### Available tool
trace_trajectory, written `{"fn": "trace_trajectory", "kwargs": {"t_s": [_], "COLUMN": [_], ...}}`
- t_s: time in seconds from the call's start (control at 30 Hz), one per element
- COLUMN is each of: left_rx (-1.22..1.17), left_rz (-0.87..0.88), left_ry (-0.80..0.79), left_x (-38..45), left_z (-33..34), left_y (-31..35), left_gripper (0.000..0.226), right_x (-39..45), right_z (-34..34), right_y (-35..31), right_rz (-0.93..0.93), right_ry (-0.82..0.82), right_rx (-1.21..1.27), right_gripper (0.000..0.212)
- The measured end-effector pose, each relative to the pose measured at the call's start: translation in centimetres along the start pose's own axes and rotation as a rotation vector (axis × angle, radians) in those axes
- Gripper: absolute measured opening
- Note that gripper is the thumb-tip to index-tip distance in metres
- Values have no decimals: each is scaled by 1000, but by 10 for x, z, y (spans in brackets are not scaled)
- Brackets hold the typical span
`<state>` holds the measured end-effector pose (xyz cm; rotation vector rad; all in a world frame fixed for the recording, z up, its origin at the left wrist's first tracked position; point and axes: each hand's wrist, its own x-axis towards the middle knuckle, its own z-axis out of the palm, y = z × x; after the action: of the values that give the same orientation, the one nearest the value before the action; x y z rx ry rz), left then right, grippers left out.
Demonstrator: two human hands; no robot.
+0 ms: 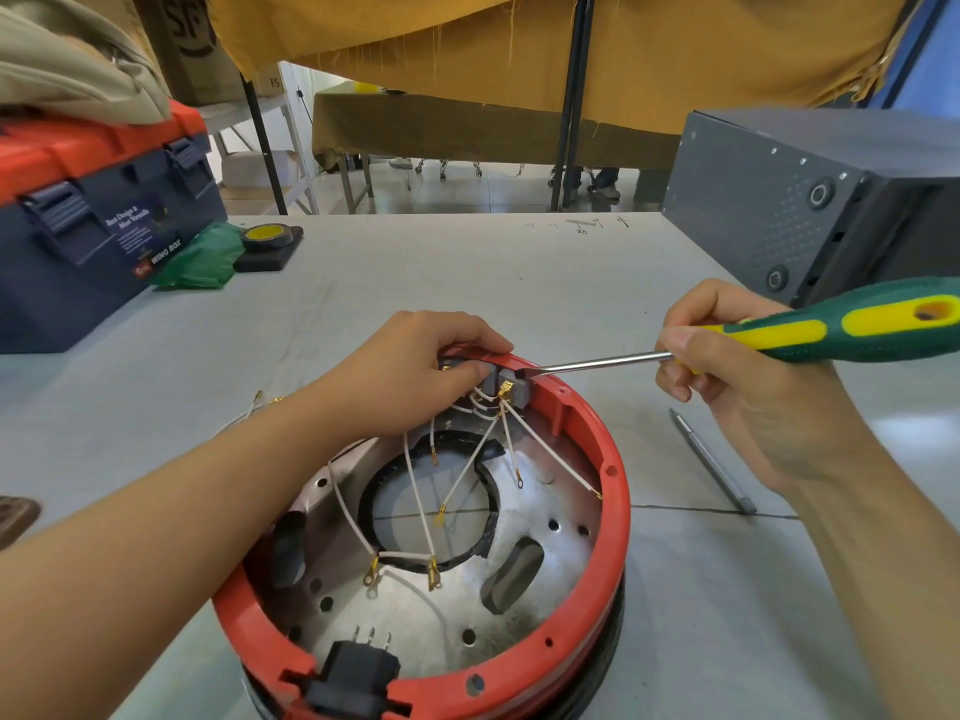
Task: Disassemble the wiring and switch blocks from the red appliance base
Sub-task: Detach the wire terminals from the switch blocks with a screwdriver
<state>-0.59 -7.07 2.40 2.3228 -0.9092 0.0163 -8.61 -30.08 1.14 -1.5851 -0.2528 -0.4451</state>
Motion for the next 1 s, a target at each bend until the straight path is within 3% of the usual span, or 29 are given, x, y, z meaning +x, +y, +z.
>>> {"fn": "trace_trajectory", "kwargs": {"t_s": [0.83,1.0], "left_rx": [11,0], "left_rz": [-12,-16], "left_ry": [-6,1], "left_x": [0,0], "left_z": [0,1], "left_y": [1,1], "left_gripper": [26,26], "right_x": [-5,-3], "right_z": [4,-1], "right_y": [-8,-6], "right_rz": [-129,-85], "right_ry": [-70,-102], "right_rx": [-181,-139], "right_gripper": [12,13]}}
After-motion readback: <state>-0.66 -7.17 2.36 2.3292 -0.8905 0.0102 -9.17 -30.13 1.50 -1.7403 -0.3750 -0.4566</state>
